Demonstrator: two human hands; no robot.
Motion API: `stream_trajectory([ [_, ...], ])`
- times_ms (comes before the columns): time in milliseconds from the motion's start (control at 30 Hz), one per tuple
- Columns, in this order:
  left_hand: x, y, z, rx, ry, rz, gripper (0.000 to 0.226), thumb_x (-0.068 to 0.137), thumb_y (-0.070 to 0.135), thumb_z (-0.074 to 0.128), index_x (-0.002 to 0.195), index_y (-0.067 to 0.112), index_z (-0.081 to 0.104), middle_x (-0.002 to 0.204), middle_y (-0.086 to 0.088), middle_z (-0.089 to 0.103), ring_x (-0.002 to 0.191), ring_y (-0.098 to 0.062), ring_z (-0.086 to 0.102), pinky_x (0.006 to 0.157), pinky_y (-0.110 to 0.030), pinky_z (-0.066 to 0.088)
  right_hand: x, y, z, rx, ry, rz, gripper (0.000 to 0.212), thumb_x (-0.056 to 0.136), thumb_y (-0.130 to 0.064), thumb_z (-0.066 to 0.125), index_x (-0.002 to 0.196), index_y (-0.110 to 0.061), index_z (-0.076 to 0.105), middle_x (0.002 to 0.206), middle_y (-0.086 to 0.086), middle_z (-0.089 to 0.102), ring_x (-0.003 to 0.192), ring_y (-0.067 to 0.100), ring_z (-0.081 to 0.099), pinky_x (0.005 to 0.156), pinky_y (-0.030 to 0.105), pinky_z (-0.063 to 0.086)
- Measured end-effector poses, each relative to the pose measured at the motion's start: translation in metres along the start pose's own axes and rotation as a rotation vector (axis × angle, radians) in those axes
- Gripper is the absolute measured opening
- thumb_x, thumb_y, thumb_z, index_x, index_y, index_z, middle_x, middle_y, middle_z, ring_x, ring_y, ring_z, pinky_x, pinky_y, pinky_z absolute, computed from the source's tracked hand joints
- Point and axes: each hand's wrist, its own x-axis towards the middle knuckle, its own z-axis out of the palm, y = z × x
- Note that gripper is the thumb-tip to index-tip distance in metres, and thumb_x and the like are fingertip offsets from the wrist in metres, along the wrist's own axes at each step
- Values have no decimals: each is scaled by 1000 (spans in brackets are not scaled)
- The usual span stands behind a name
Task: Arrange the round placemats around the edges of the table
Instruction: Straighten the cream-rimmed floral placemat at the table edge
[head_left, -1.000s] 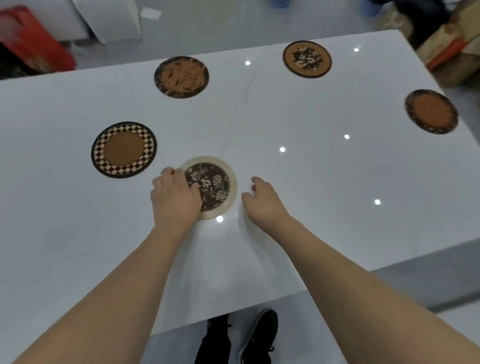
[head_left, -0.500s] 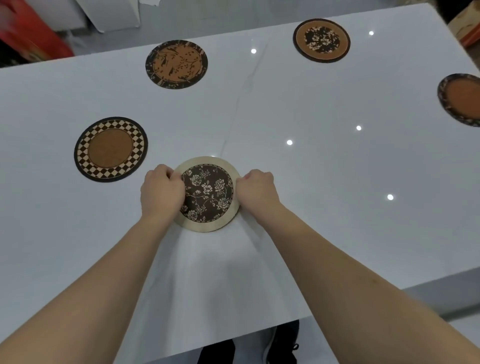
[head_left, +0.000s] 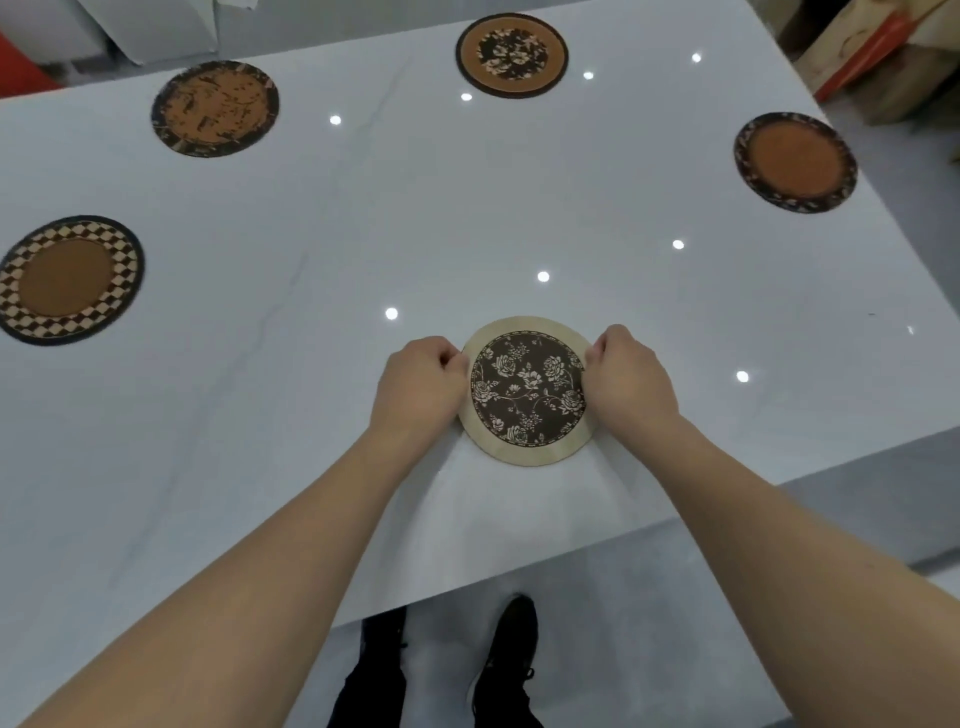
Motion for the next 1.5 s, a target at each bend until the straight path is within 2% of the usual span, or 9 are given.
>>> stream_trajectory([
  [100, -11, 20, 28, 74, -14, 27, 22, 86, 30, 50, 70, 19, 60, 71, 4, 65, 73, -20, 61, 66, -32, 49, 3, 41, -13, -39, 56, -56, 16, 96, -18, 37, 91, -7, 49, 81, 5, 55, 70, 26, 51, 58, 34, 36],
  [200, -18, 32, 53, 254, 70, 148, 24, 88, 28, 49, 71, 15, 60, 74, -2, 62, 80, -29, 55, 76, -38, 44, 4, 73, -21, -61, 109, -145, 14, 96, -21, 38, 86, -13, 45, 80, 2, 54, 70, 25, 50, 59, 33, 34],
  [367, -20, 37, 83, 354, 162, 276, 22, 88, 27, 49, 76, 16, 64, 83, 2, 49, 82, -23, 39, 75, -34, 25, 9, 110, -29, -82, 207, -279, 16, 94, -22, 41, 82, -15, 47, 73, 1, 55, 66, 26, 50, 58, 35, 38],
  [467, -21, 38, 94, 375, 214, 301, 23, 89, 27, 48, 73, 15, 61, 82, 3, 46, 81, -24, 40, 75, -35, 27, 11, 119, -28, -104, 241, -339, 20, 94, -21, 40, 80, -12, 52, 71, 5, 56, 65, 29, 49, 61, 38, 39],
  [600, -22, 40, 101, 460, 255, 303, 26, 89, 28, 43, 72, 14, 58, 82, 0, 48, 79, -25, 40, 76, -39, 33, 9, 123, -20, -121, 343, -267, 17, 92, -24, 45, 86, -14, 58, 93, 7, 54, 86, 30, 45, 79, 36, 28],
  [700, -22, 39, 101, 465, 249, 303, 26, 89, 28, 44, 71, 14, 57, 81, 0, 47, 78, -25, 40, 76, -40, 34, 9, 125, -23, -43, 318, -250, 19, 90, -25, 45, 83, -14, 59, 104, 5, 52, 96, 27, 43, 87, 35, 27],
  [800, -22, 38, 101, 480, 245, 309, 26, 89, 28, 45, 70, 14, 57, 81, 1, 47, 78, -24, 39, 75, -39, 33, 10, 124, -23, -38, 313, -252, 21, 89, -25, 44, 80, -13, 59, 106, 4, 52, 98, 27, 43, 88, 36, 27],
  [1300, -22, 34, 99, 444, 184, 433, 23, 83, 23, 47, 64, 15, 56, 78, 3, 47, 75, -23, 38, 74, -37, 31, 8, 124, -21, 33, 361, -247, 15, 81, -12, 48, 73, -5, 59, 102, 8, 54, 94, 29, 44, 84, 37, 31],
  [1500, -23, 32, 98, 448, 132, 528, 24, 82, 23, 48, 59, 17, 52, 76, 5, 47, 73, -20, 34, 72, -33, 25, 12, 134, -33, -56, 279, -379, 21, 82, -14, 44, 76, -2, 59, 101, 13, 53, 88, 32, 45, 81, 41, 35],
])
